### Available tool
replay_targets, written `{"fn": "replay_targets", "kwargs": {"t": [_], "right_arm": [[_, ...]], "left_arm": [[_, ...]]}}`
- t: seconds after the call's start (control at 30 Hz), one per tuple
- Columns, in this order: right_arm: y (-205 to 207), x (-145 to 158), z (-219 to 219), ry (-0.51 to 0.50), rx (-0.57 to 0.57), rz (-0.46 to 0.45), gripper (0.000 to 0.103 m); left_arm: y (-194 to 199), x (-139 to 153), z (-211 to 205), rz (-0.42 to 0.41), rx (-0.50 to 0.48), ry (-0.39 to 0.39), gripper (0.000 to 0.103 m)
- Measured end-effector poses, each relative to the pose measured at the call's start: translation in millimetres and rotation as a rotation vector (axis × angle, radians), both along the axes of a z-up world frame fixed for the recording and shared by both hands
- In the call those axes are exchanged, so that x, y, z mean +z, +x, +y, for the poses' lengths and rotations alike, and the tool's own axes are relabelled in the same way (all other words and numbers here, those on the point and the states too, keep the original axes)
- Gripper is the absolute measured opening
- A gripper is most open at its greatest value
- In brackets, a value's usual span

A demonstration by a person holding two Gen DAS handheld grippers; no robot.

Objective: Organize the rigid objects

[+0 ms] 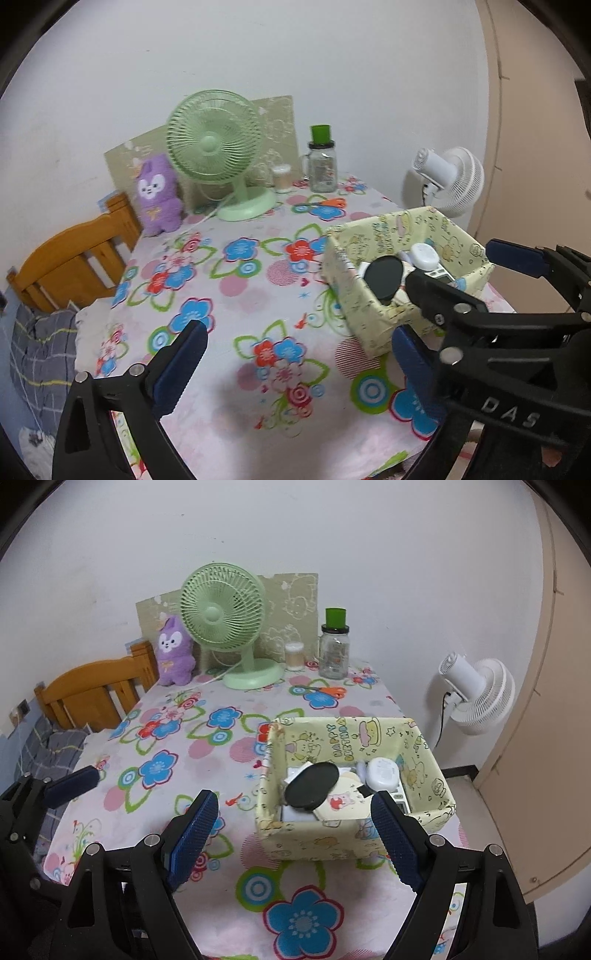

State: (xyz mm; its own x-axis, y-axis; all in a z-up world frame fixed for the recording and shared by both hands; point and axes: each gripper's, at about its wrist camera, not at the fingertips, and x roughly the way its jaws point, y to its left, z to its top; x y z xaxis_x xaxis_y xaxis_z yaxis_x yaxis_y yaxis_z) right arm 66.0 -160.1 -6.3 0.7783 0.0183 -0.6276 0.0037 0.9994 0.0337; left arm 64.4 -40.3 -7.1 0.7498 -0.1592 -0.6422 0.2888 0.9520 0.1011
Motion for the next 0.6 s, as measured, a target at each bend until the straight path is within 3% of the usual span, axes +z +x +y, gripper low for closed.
{"fn": "replay_targets", "kwargs": {"t": [0.3, 0.6], "right_arm": [[-15.1, -0.7, 6.6, -0.001, 0.012, -0.028, 0.087], [-30.1, -2.4, 1.5, -0.006, -0.010, -0.077, 0.087]], "left_arm": [[-16.0, -4.2, 27.9, -0.047, 0.106, -0.003, 0.103], [-29.8, -1.2, 46.8, -0.077, 0.137, -0.055, 0.103]]}}
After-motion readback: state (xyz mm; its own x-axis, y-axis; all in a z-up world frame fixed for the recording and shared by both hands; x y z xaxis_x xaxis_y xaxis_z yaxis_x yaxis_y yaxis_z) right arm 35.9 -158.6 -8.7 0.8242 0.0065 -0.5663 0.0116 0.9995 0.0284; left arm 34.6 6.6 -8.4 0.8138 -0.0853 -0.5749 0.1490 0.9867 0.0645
